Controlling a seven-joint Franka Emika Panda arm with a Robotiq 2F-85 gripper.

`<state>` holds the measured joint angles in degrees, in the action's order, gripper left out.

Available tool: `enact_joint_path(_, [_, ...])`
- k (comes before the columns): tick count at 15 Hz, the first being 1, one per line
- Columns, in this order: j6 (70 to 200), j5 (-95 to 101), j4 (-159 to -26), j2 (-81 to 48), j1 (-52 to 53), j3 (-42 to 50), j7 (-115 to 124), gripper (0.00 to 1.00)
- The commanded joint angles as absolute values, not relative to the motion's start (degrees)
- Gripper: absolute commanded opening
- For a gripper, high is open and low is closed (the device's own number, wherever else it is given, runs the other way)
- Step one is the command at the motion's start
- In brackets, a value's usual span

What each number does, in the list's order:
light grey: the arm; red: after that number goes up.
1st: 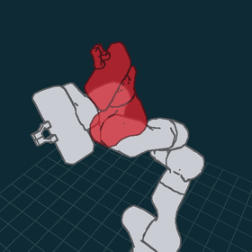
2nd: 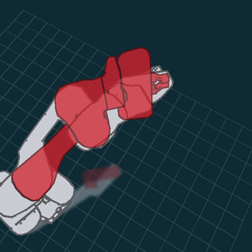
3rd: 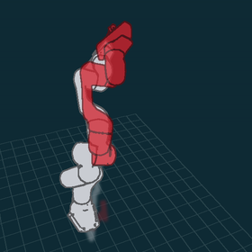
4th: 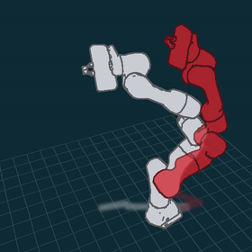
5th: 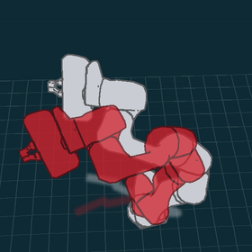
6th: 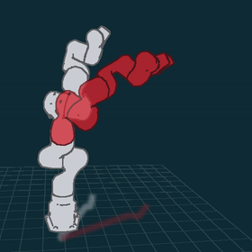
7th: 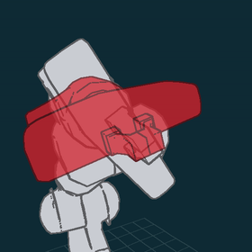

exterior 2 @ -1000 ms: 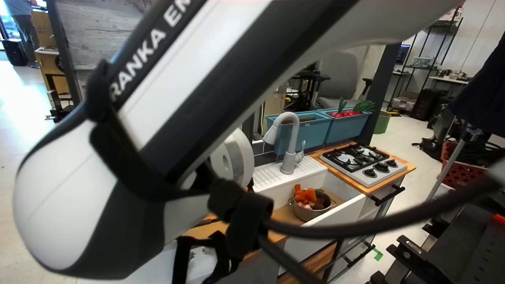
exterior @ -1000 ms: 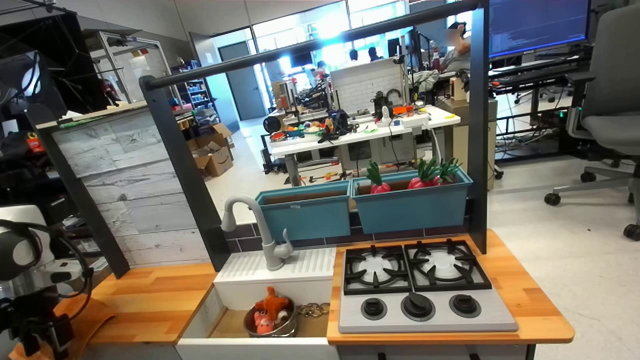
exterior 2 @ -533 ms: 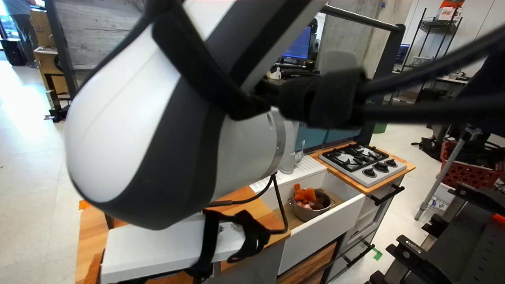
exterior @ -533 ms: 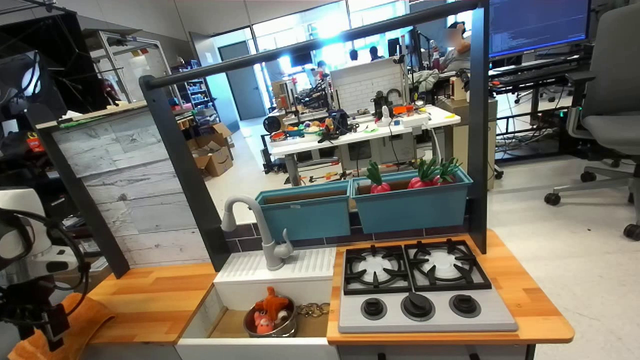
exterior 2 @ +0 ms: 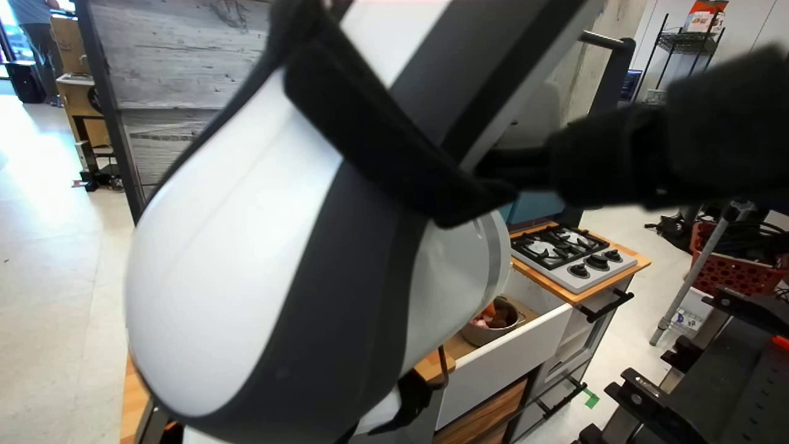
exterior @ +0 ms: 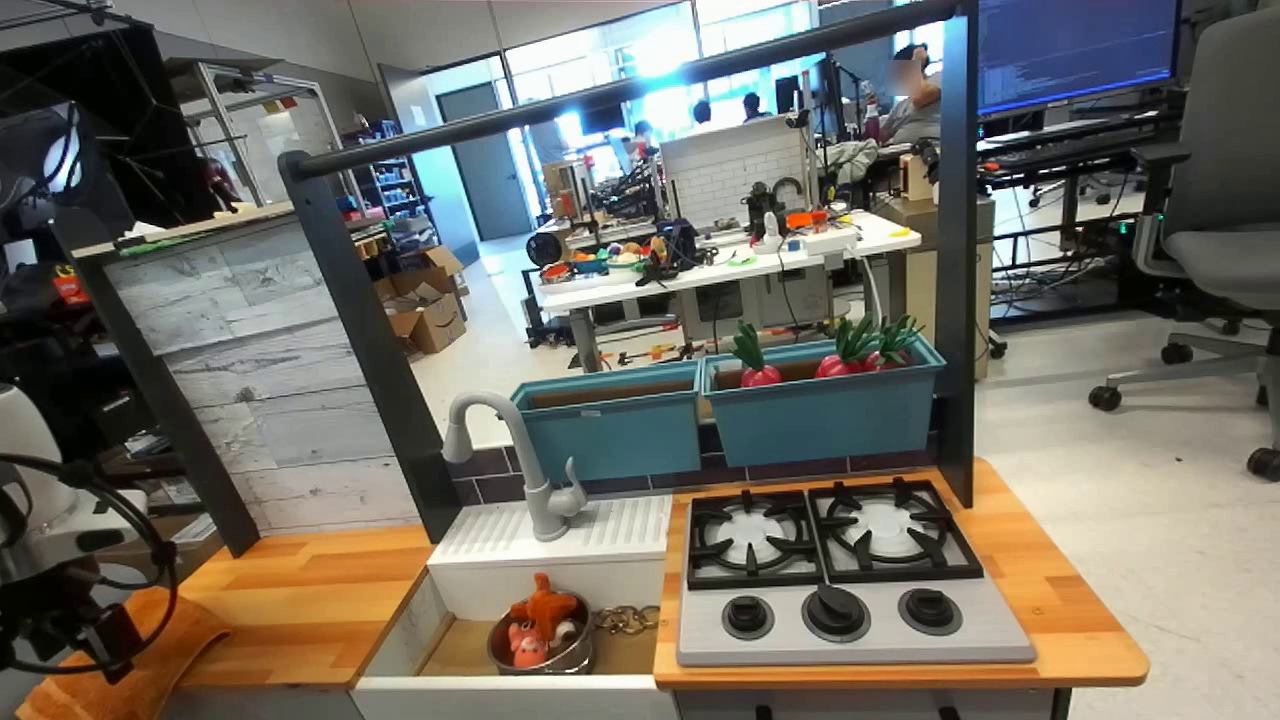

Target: Put the toys inside the pot in the sink and then wipe the counter with the towel

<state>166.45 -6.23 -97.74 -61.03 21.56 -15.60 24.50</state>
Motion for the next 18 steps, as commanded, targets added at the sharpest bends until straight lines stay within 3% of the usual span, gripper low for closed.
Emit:
enact_joint_path(1, [164.36, -8.90, -95.31, -61.73, 23.35, -13.69, 23.63, 1.00])
enact_joint_path(9, [152.19, -7.91, -73.57, -73.52, 31.72, -5.47, 31.90, 1.00])
enact_joint_path(10, [155.17, -8.11, -81.43, -68.57, 29.98, -7.11, 29.57, 1.00])
enact_joint_path(13, [153.72, -8.07, -76.81, -71.95, 30.58, -5.88, 31.08, 1.00])
enact_joint_path(18, [154.29, -12.24, -80.47, -70.65, 23.10, -5.74, 32.22, 1.00])
